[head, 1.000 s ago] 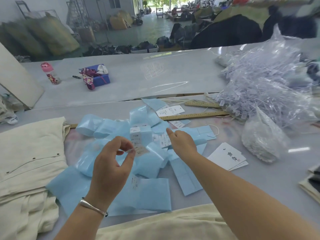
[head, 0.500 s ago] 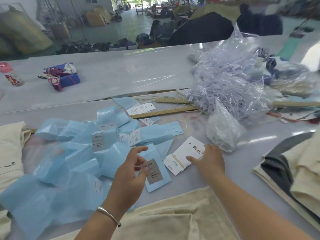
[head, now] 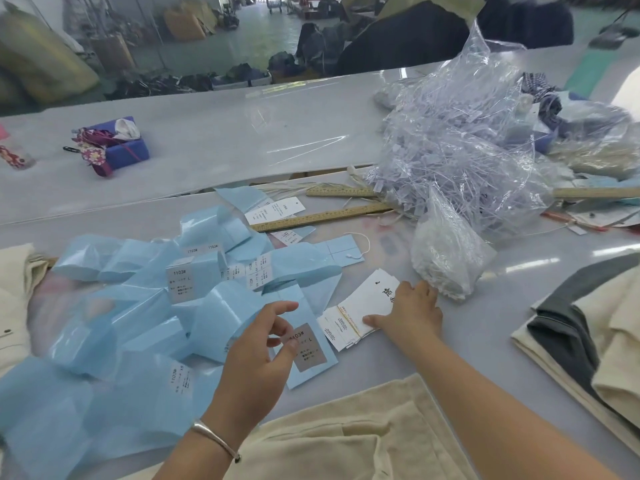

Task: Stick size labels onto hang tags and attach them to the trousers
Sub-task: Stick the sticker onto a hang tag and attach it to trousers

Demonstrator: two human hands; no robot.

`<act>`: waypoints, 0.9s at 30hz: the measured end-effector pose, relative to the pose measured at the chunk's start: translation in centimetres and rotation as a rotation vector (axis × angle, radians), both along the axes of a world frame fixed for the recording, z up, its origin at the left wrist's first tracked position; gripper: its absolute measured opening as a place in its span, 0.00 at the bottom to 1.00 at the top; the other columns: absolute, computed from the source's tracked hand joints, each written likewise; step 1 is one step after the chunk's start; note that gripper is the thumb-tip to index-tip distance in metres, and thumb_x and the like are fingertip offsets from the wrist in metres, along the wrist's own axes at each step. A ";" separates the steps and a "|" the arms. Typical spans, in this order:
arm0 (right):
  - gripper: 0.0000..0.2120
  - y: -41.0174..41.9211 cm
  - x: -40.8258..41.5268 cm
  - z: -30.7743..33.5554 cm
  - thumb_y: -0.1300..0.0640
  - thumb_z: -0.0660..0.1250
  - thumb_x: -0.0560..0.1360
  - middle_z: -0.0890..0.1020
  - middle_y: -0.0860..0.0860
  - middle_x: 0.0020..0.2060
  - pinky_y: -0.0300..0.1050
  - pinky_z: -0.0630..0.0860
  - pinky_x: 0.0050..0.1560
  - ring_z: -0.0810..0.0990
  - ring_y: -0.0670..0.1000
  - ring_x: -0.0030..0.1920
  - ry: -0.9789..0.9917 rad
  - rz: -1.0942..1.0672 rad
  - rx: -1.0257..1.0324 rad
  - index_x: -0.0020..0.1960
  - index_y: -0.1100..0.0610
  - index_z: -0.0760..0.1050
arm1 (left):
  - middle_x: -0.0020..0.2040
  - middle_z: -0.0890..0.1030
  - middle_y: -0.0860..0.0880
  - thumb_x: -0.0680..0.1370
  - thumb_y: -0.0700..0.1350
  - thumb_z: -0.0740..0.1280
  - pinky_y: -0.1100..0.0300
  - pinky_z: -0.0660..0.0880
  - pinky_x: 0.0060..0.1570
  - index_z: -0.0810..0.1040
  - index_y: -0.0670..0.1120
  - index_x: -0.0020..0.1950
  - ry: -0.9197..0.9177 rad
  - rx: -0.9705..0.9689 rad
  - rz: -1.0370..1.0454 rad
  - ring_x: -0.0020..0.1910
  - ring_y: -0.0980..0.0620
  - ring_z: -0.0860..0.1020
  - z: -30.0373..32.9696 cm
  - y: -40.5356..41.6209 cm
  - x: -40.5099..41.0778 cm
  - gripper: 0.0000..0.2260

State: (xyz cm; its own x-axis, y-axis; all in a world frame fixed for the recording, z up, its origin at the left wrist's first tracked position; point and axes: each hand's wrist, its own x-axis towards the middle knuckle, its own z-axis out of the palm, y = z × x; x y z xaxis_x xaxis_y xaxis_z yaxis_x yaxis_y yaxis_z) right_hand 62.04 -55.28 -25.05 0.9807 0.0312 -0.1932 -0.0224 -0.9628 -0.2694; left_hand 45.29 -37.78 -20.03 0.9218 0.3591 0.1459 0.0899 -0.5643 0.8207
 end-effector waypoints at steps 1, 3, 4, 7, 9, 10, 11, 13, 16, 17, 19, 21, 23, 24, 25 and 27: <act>0.41 0.0 0.0 0.0 0.36 0.75 0.64 0.65 0.56 0.66 0.51 0.69 0.60 0.61 0.57 0.69 0.009 -0.008 0.030 0.66 0.57 0.64 | 0.41 0.78 0.56 0.76 0.35 0.68 0.73 0.73 0.49 0.75 0.60 0.56 0.008 -0.018 -0.005 0.49 0.61 0.76 -0.2 -0.1 0.1 0.20; 0.41 -0.1 0.1 0.0 0.37 0.76 0.64 0.66 0.56 0.66 0.51 0.69 0.61 0.61 0.58 0.69 0.029 -0.024 0.069 0.66 0.58 0.63 | 0.41 0.77 0.57 0.76 0.35 0.68 0.71 0.74 0.50 0.75 0.59 0.56 0.021 -0.041 -0.017 0.49 0.60 0.77 -0.4 -0.5 0.3 0.19; 0.41 -0.2 0.3 0.0 0.38 0.76 0.64 0.66 0.56 0.65 0.51 0.69 0.61 0.62 0.58 0.69 0.038 -0.028 0.077 0.66 0.58 0.64 | 0.41 0.77 0.57 0.76 0.34 0.68 0.69 0.74 0.51 0.76 0.59 0.56 0.022 -0.044 -0.021 0.49 0.59 0.77 -0.4 -0.6 0.3 0.19; 0.42 -0.4 0.6 -0.1 0.37 0.76 0.63 0.68 0.56 0.65 0.51 0.69 0.61 0.63 0.57 0.68 0.057 -0.040 0.073 0.66 0.58 0.63 | 0.43 0.77 0.60 0.76 0.34 0.68 0.68 0.75 0.52 0.76 0.59 0.56 0.024 -0.039 -0.038 0.51 0.59 0.76 -0.5 -0.8 0.5 0.19; 0.45 -0.5 0.7 0.0 0.36 0.77 0.60 0.67 0.56 0.65 0.51 0.69 0.59 0.63 0.57 0.67 0.050 -0.056 0.061 0.66 0.57 0.62 | 0.43 0.77 0.62 0.76 0.35 0.68 0.68 0.74 0.52 0.75 0.60 0.56 0.025 -0.027 -0.044 0.51 0.60 0.76 -0.6 -0.7 0.5 0.19; 0.46 -0.6 0.8 0.0 0.35 0.77 0.59 0.65 0.57 0.65 0.51 0.69 0.59 0.63 0.58 0.67 0.049 -0.063 0.058 0.66 0.57 0.61 | 0.44 0.77 0.63 0.76 0.35 0.68 0.68 0.74 0.52 0.75 0.60 0.56 0.025 -0.024 -0.044 0.51 0.60 0.76 -0.6 -0.7 0.5 0.19; 0.48 -0.6 0.9 0.1 0.35 0.78 0.59 0.65 0.57 0.65 0.51 0.69 0.59 0.62 0.58 0.67 0.056 -0.064 0.054 0.67 0.57 0.60 | 0.43 0.76 0.63 0.76 0.35 0.68 0.69 0.74 0.52 0.75 0.60 0.56 0.025 -0.022 -0.041 0.52 0.60 0.76 -0.6 -0.6 0.4 0.19; 0.49 -0.7 1.2 0.2 0.35 0.77 0.59 0.64 0.58 0.66 0.52 0.69 0.61 0.62 0.59 0.68 0.086 -0.062 0.053 0.68 0.57 0.60 | 0.42 0.77 0.62 0.76 0.35 0.68 0.70 0.74 0.51 0.76 0.60 0.55 0.027 -0.019 -0.031 0.51 0.60 0.76 -0.8 -0.5 0.4 0.19; 0.48 -1.0 1.4 0.2 0.35 0.77 0.60 0.65 0.58 0.66 0.52 0.69 0.61 0.63 0.59 0.68 0.099 -0.076 0.061 0.69 0.56 0.61 | 0.42 0.77 0.60 0.76 0.36 0.68 0.73 0.73 0.50 0.75 0.61 0.55 0.034 -0.018 -0.026 0.51 0.60 0.76 -0.9 -0.4 0.2 0.19; 0.47 -1.1 1.4 0.2 0.35 0.77 0.60 0.65 0.58 0.66 0.52 0.69 0.61 0.64 0.59 0.68 0.089 -0.074 0.057 0.69 0.56 0.61 | 0.42 0.77 0.59 0.76 0.36 0.68 0.74 0.73 0.49 0.75 0.61 0.55 0.038 -0.016 -0.027 0.51 0.60 0.76 -0.9 -0.3 0.1 0.19; 0.45 -1.2 1.1 0.1 0.35 0.76 0.61 0.65 0.58 0.65 0.51 0.70 0.59 0.65 0.59 0.67 0.053 -0.055 0.057 0.68 0.54 0.62 | 0.43 0.78 0.58 0.76 0.36 0.68 0.74 0.72 0.50 0.75 0.60 0.55 0.039 -0.012 -0.029 0.51 0.60 0.76 -0.9 -0.3 -0.1 0.19; 0.43 -1.3 0.8 -0.2 0.36 0.76 0.62 0.64 0.57 0.63 0.50 0.71 0.59 0.67 0.58 0.66 0.014 -0.030 0.093 0.69 0.53 0.63 | 0.43 0.78 0.58 0.76 0.36 0.68 0.75 0.72 0.50 0.75 0.60 0.55 0.036 -0.005 -0.028 0.51 0.60 0.76 -0.7 -0.2 -0.4 0.19; 0.43 -1.4 0.5 -0.5 0.39 0.76 0.64 0.64 0.56 0.63 0.49 0.71 0.60 0.66 0.57 0.66 -0.019 0.013 0.157 0.71 0.52 0.61 | 0.43 0.78 0.59 0.76 0.36 0.68 0.76 0.71 0.50 0.75 0.61 0.55 0.035 0.002 -0.023 0.51 0.61 0.76 -0.4 -0.1 -0.7 0.19; 0.43 -1.4 0.3 -0.6 0.41 0.77 0.64 0.64 0.56 0.63 0.49 0.71 0.60 0.66 0.57 0.66 -0.038 0.028 0.201 0.72 0.52 0.60 | 0.43 0.78 0.60 0.76 0.36 0.68 0.75 0.71 0.50 0.75 0.61 0.55 0.033 0.003 -0.020 0.51 0.62 0.76 -0.2 0.0 -0.9 0.19; 0.44 -1.5 0.2 -0.7 0.44 0.78 0.65 0.63 0.56 0.64 0.49 0.71 0.61 0.66 0.57 0.66 -0.060 0.034 0.247 0.73 0.52 0.59 | 0.43 0.77 0.61 0.76 0.35 0.68 0.74 0.72 0.51 0.75 0.61 0.55 0.030 0.002 -0.018 0.51 0.61 0.76 0.0 0.0 -1.0 0.19; 0.46 -1.4 0.0 -1.0 0.52 0.79 0.65 0.63 0.56 0.66 0.48 0.68 0.62 0.66 0.56 0.67 -0.117 0.029 0.353 0.75 0.53 0.56 | 0.45 0.76 0.63 0.76 0.35 0.68 0.70 0.72 0.52 0.75 0.61 0.55 0.020 0.007 -0.012 0.51 0.61 0.76 0.5 0.2 -1.4 0.19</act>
State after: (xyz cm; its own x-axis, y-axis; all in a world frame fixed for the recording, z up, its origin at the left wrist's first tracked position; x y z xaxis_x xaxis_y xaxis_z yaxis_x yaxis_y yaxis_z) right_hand 62.05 -56.70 -26.04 0.9932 0.1041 -0.0525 0.0540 -0.8098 -0.5843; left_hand 43.87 -37.63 -19.49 0.9287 0.3472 0.1300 0.0994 -0.5710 0.8149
